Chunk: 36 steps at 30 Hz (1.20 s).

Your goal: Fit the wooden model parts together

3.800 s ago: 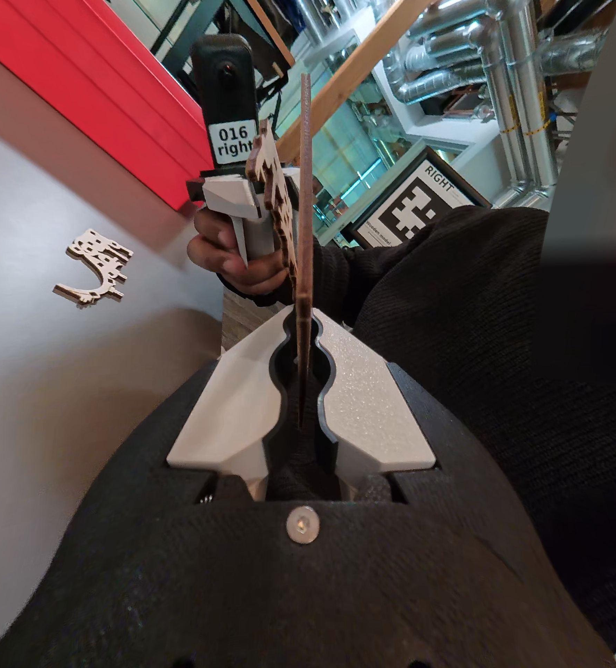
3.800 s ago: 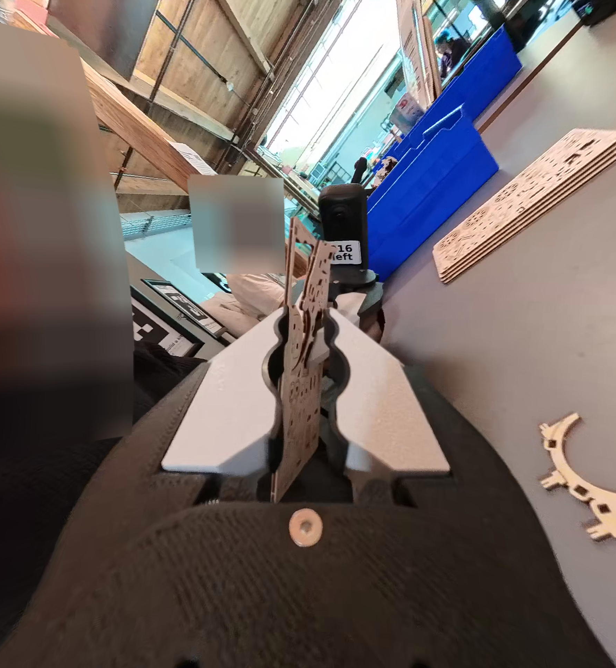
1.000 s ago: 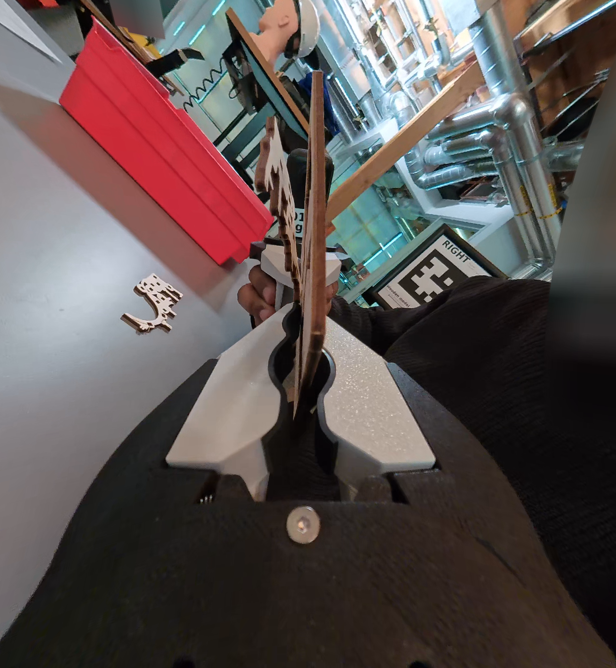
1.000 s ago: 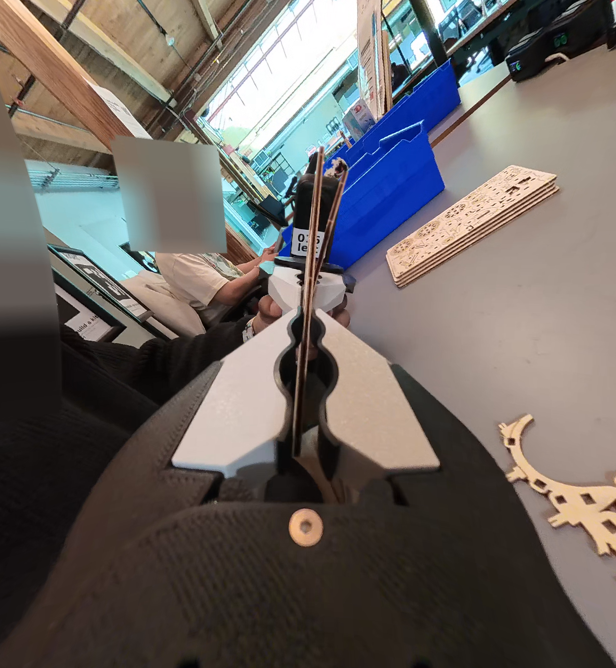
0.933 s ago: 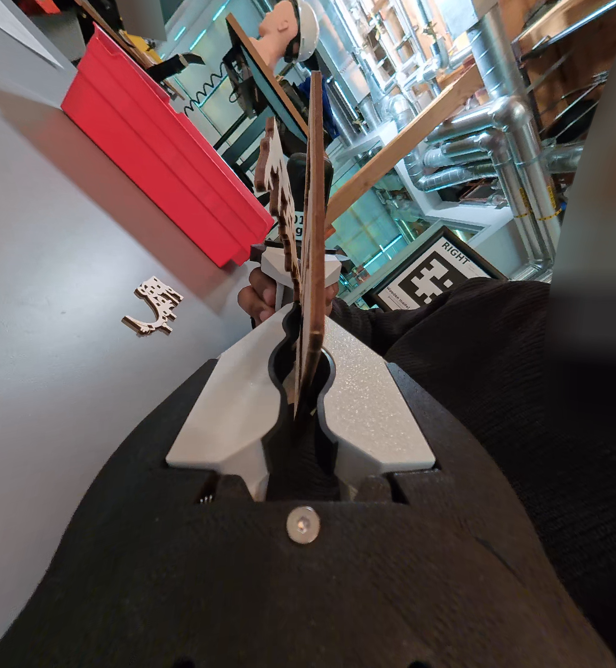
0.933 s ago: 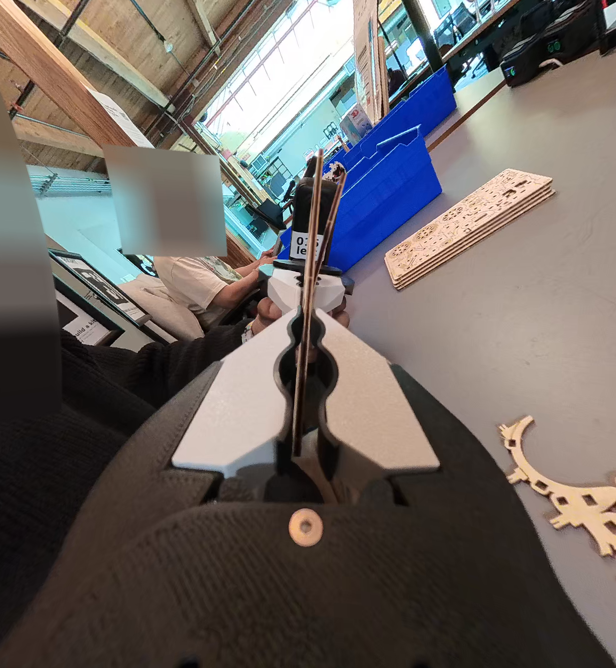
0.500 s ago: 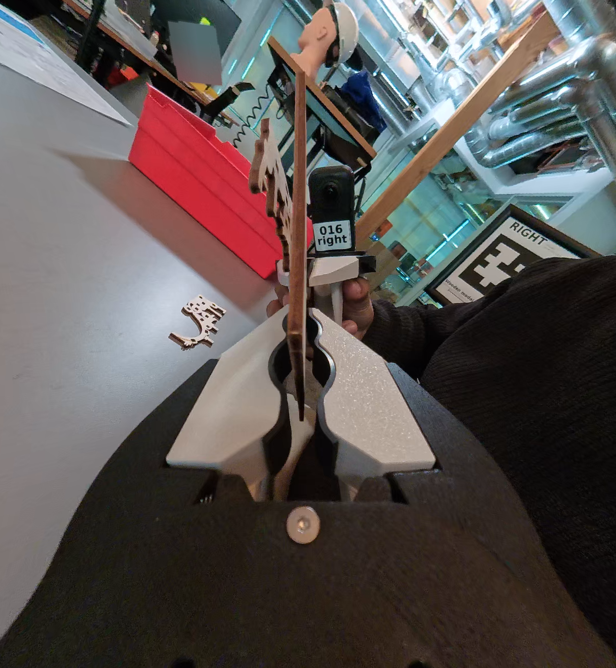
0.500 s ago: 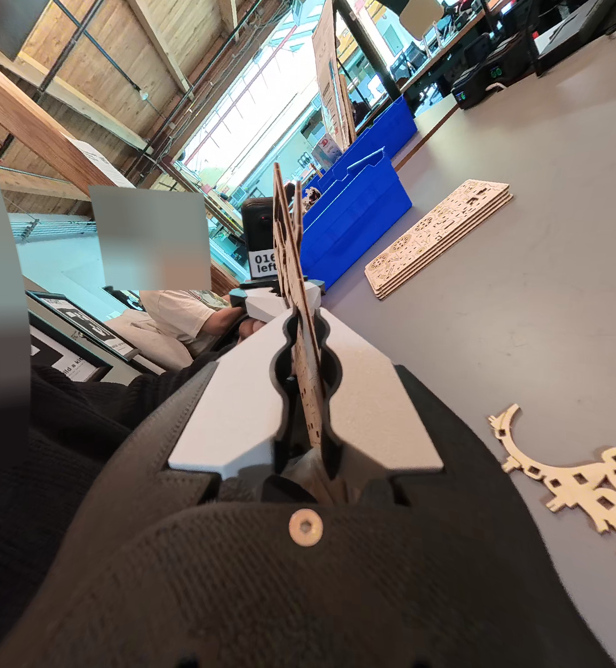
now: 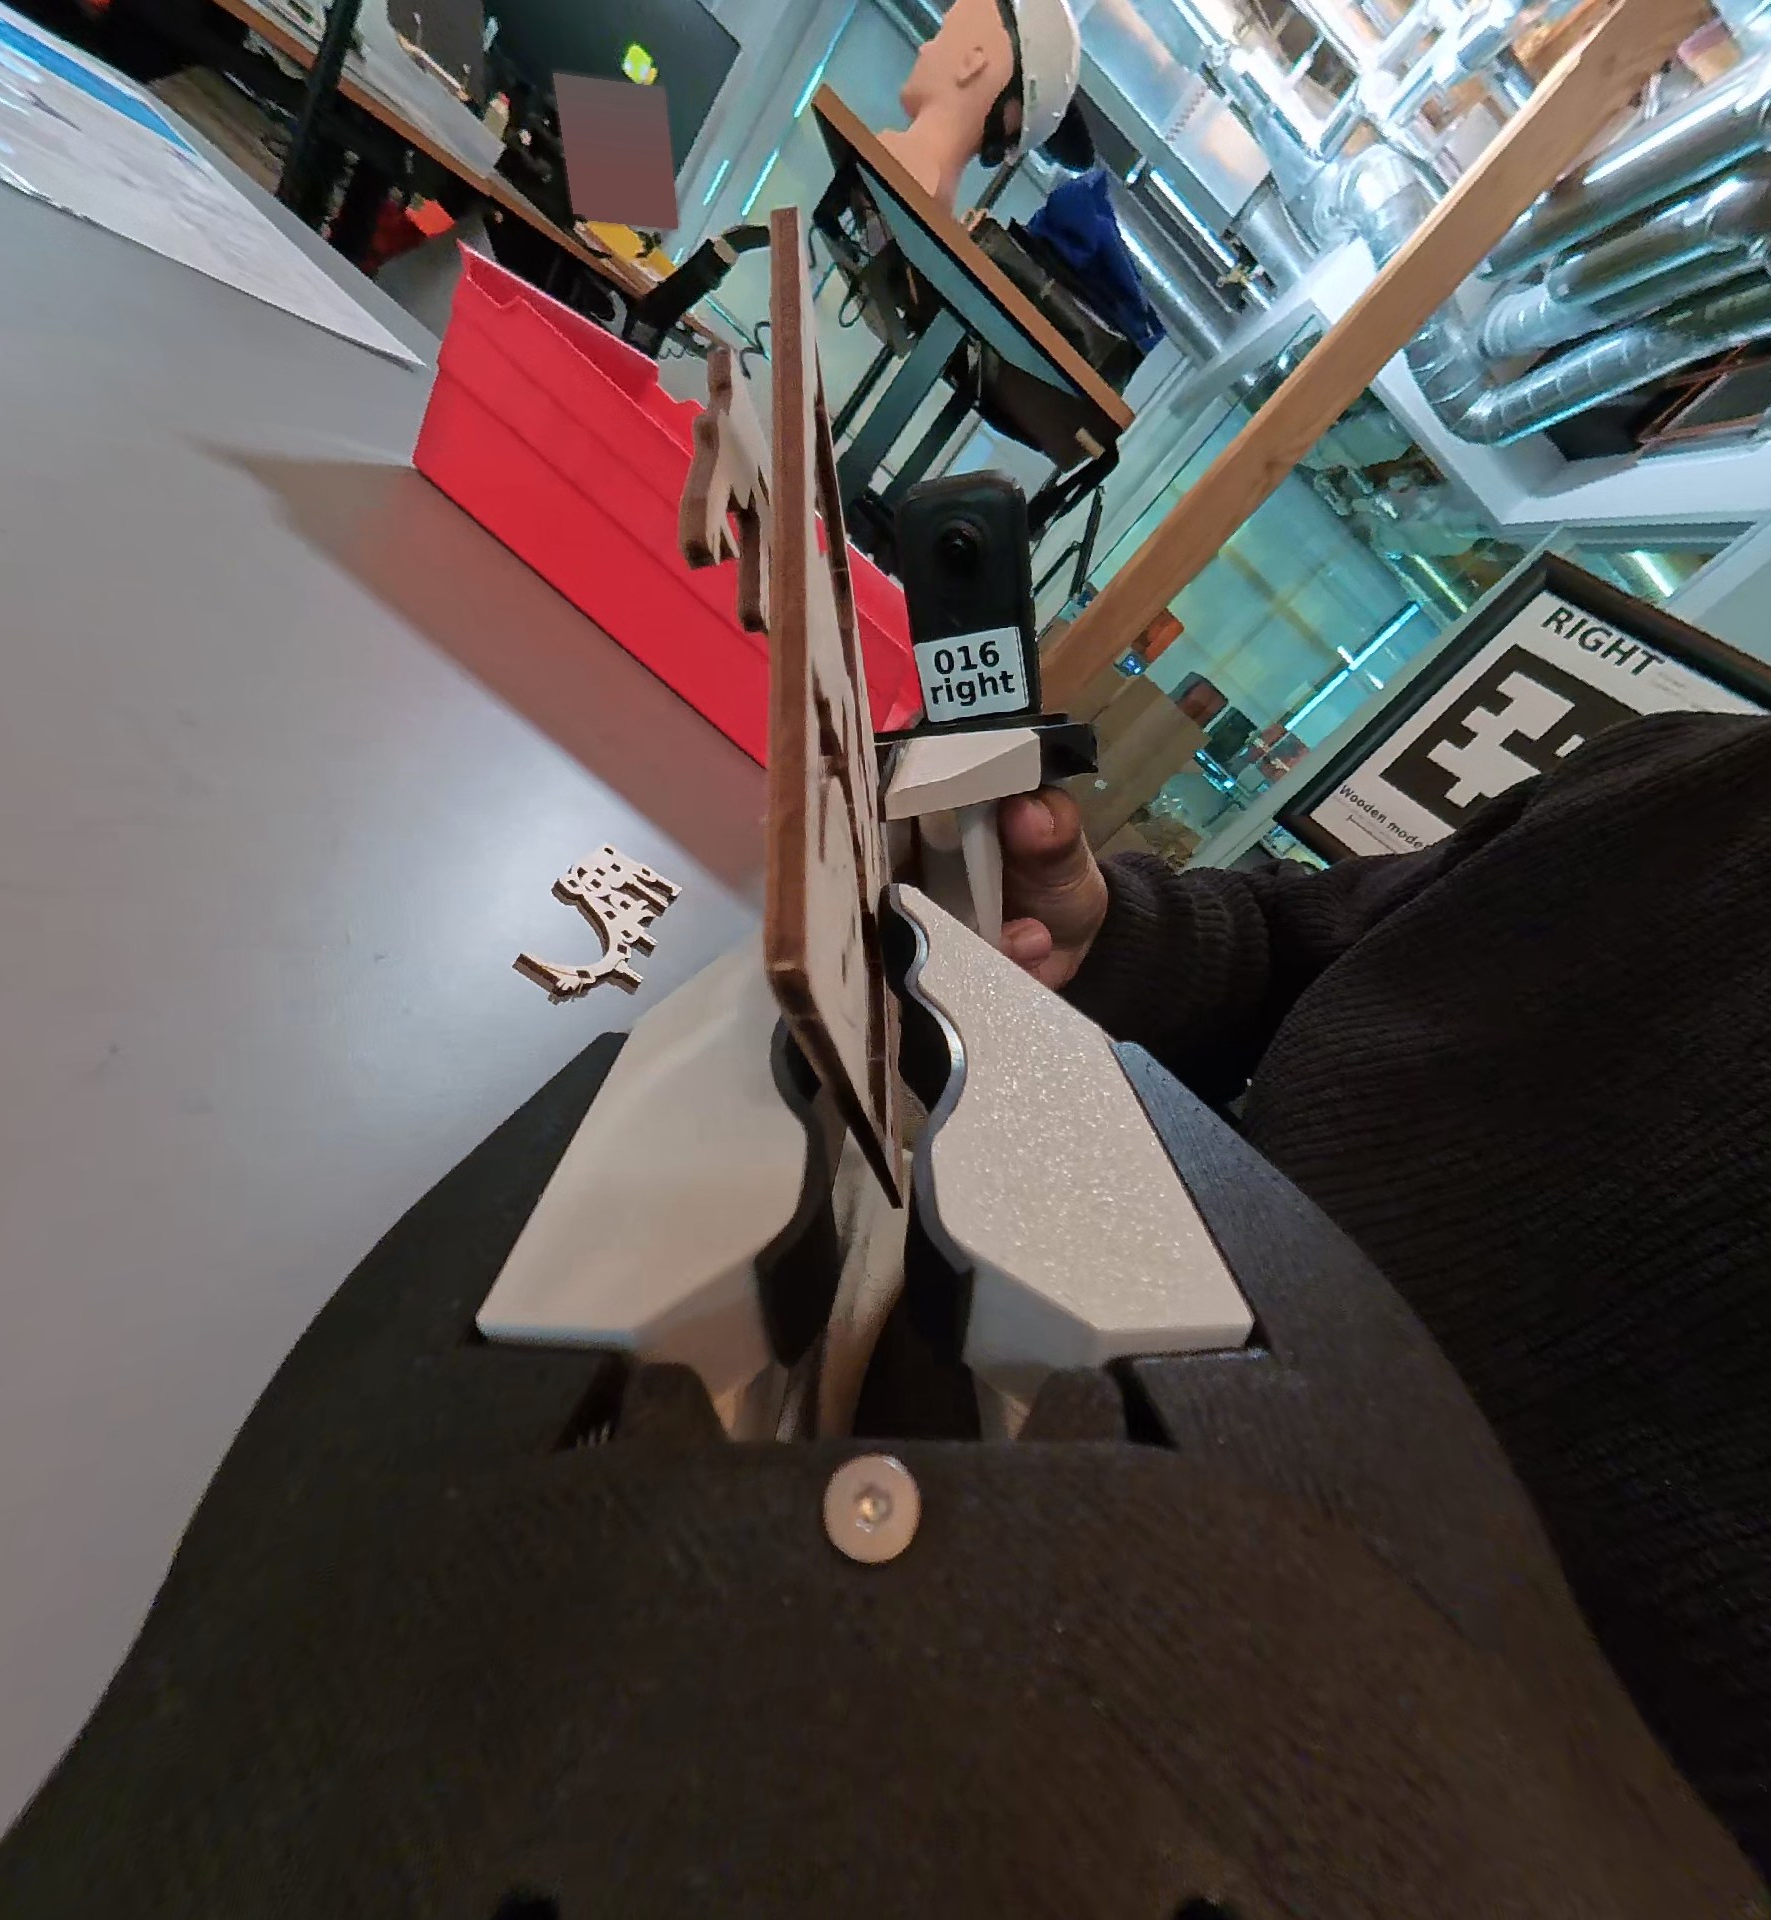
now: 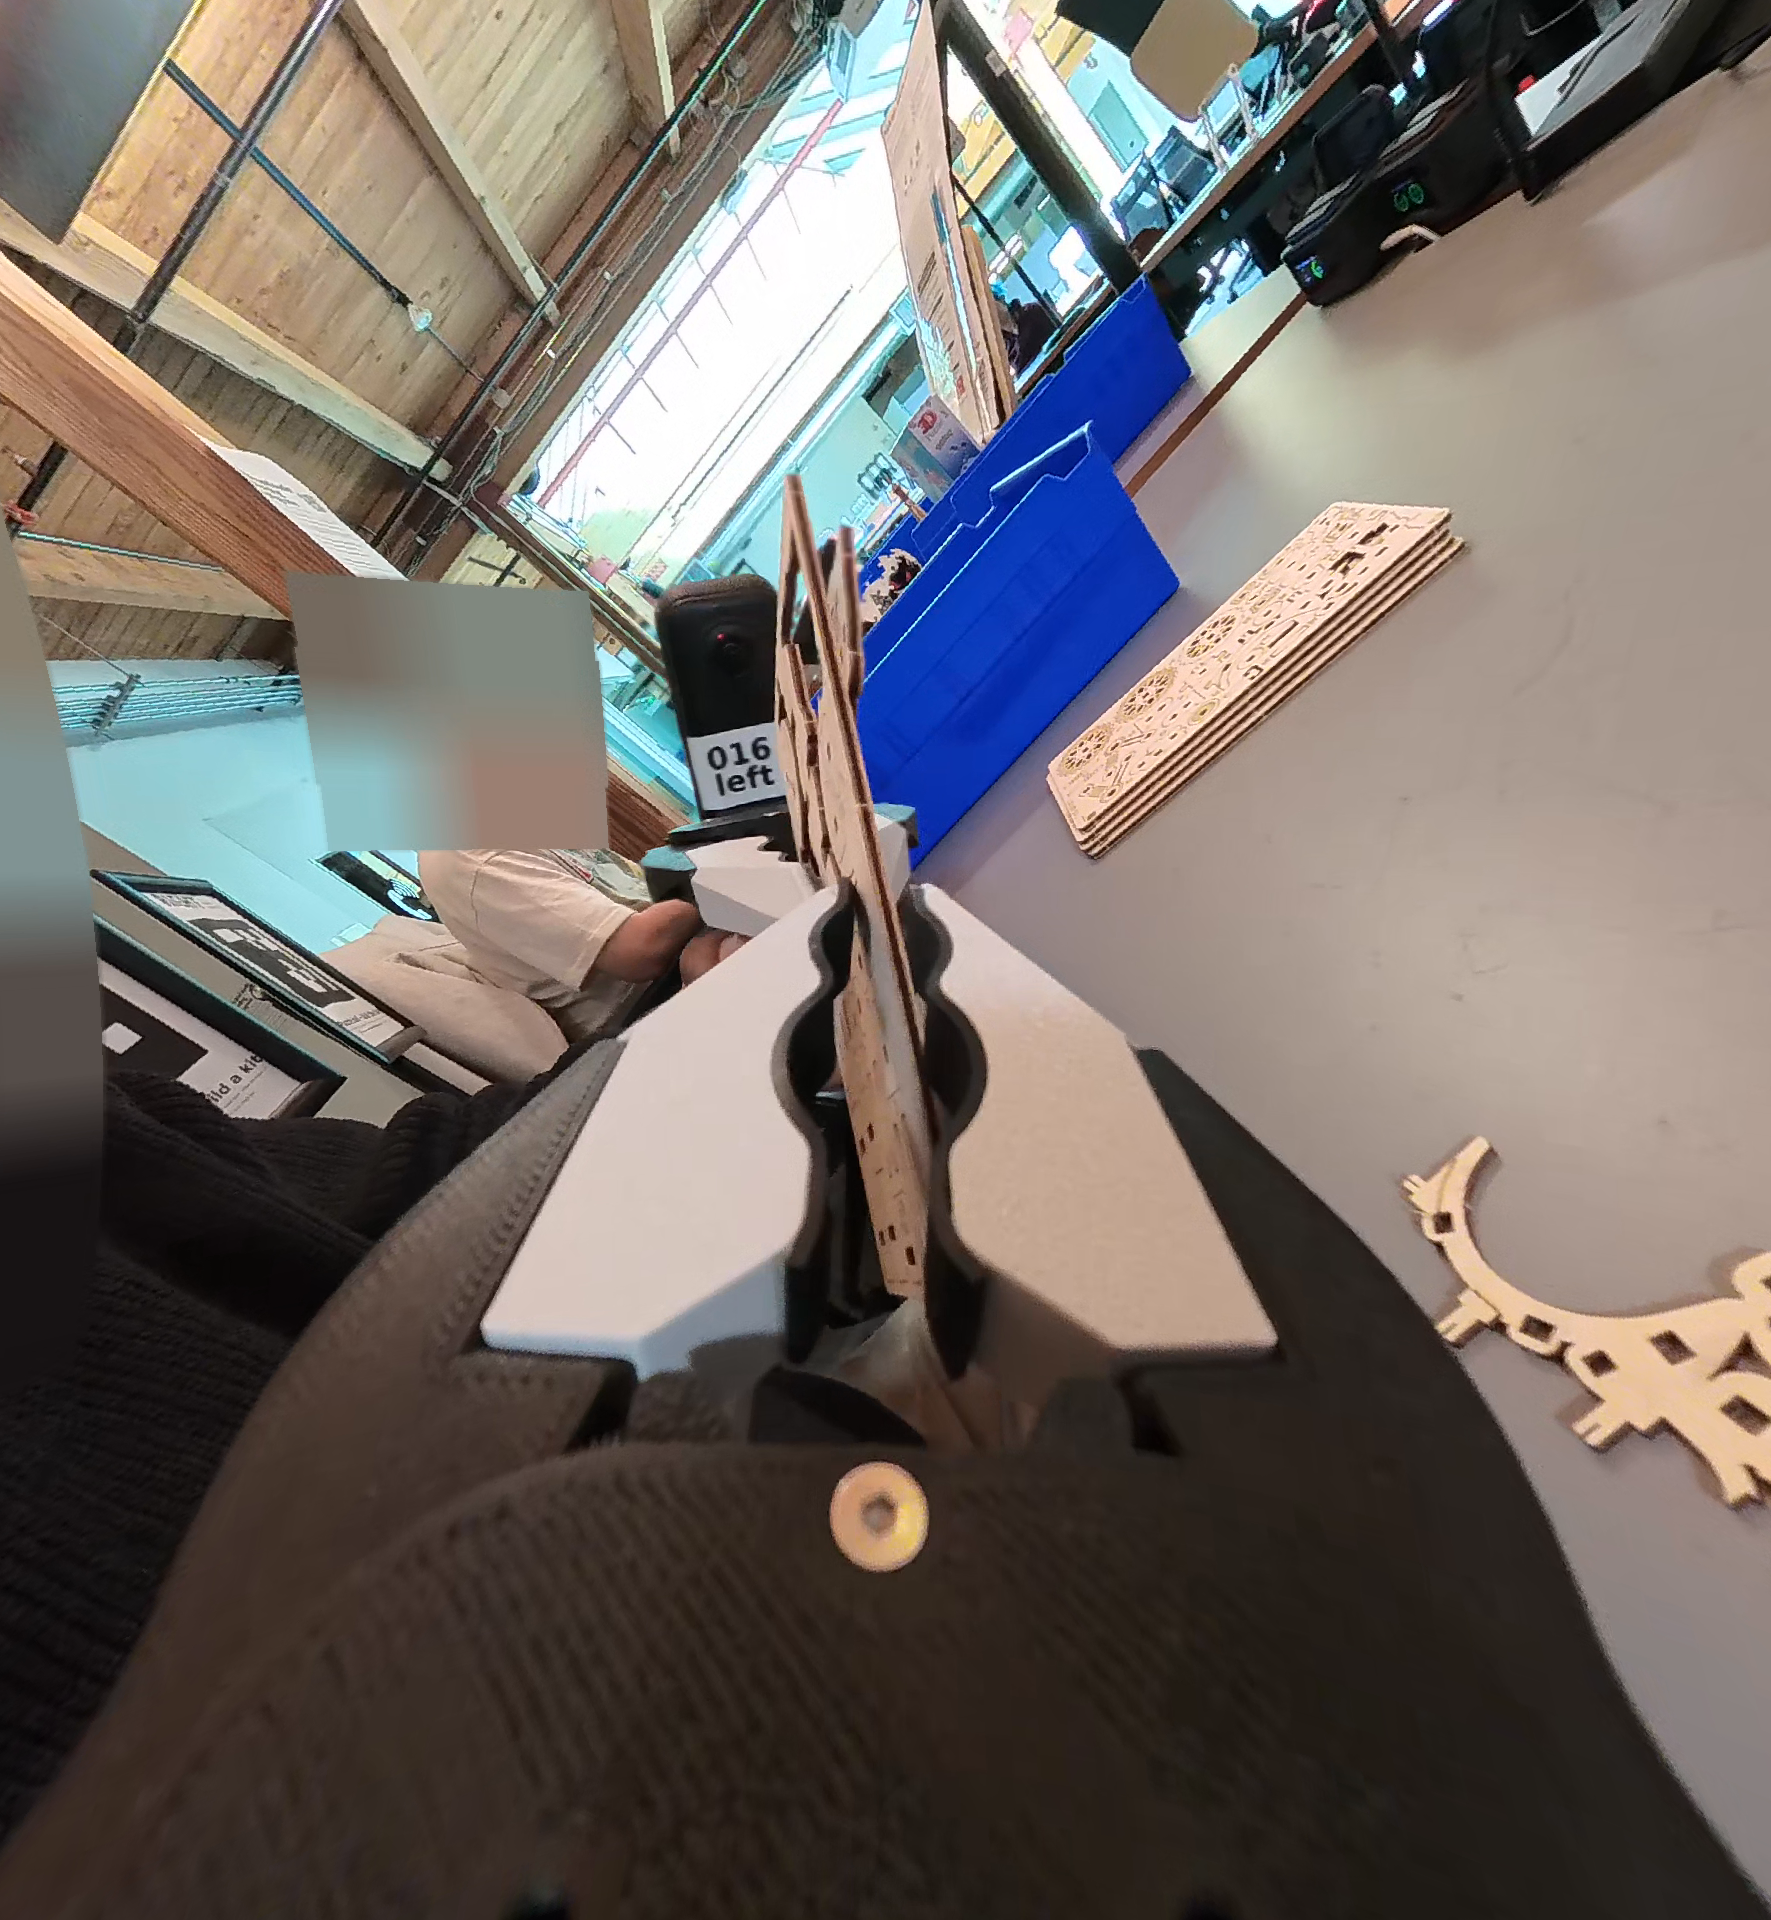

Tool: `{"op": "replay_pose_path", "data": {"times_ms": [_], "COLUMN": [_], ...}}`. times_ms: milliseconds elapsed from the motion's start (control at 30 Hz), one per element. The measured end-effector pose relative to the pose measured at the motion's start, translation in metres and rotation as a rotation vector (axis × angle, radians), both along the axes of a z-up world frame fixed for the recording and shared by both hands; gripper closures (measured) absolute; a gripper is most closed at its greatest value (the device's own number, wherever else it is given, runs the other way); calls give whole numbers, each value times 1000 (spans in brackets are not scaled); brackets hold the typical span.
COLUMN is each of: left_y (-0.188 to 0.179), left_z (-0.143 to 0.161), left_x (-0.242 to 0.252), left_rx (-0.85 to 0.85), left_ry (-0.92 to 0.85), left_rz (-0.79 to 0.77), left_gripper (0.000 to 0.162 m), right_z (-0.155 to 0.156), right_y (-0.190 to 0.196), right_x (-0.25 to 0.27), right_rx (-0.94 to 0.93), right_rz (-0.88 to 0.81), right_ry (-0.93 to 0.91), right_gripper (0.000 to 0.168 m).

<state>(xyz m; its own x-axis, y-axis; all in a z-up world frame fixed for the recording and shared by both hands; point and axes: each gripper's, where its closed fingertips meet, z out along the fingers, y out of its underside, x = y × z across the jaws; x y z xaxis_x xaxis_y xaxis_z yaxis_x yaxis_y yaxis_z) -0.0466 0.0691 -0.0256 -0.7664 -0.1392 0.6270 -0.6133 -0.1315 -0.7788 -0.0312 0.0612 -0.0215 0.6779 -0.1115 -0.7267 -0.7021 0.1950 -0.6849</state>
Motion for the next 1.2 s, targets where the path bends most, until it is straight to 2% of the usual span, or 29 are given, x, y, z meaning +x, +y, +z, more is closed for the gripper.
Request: {"op": "replay_pose_path", "data": {"times_ms": [233, 333, 400, 867, 1033, 1200], "left_y": [-3, -3, -3, -5, -3, 1], "left_z": [0, 1, 1, -7, -2, 0], "left_x": [-3, -3, -2, -1, 1, 5], "left_rx": [58, 77, 84, 140, 75, 21], "left_ry": [-75, -108, -113, -127, -71, -24], "left_rz": [26, 48, 56, 74, 64, 61], "left_gripper": [161, 161, 160, 160, 162, 162], "right_z": [-3, -3, -2, -14, -5, -4], "right_y": [0, 0, 0, -1, -1, -1], "right_x": [2, 1, 1, 5, 5, 5], "right_rx": [13, 11, -8, -204, -219, -197], "right_rz": [-4, -2, -3, -83, -100, -86], "right_ry": [37, 36, 11, -186, -253, -220], "right_gripper": [151, 155, 158, 153, 152, 147]}}
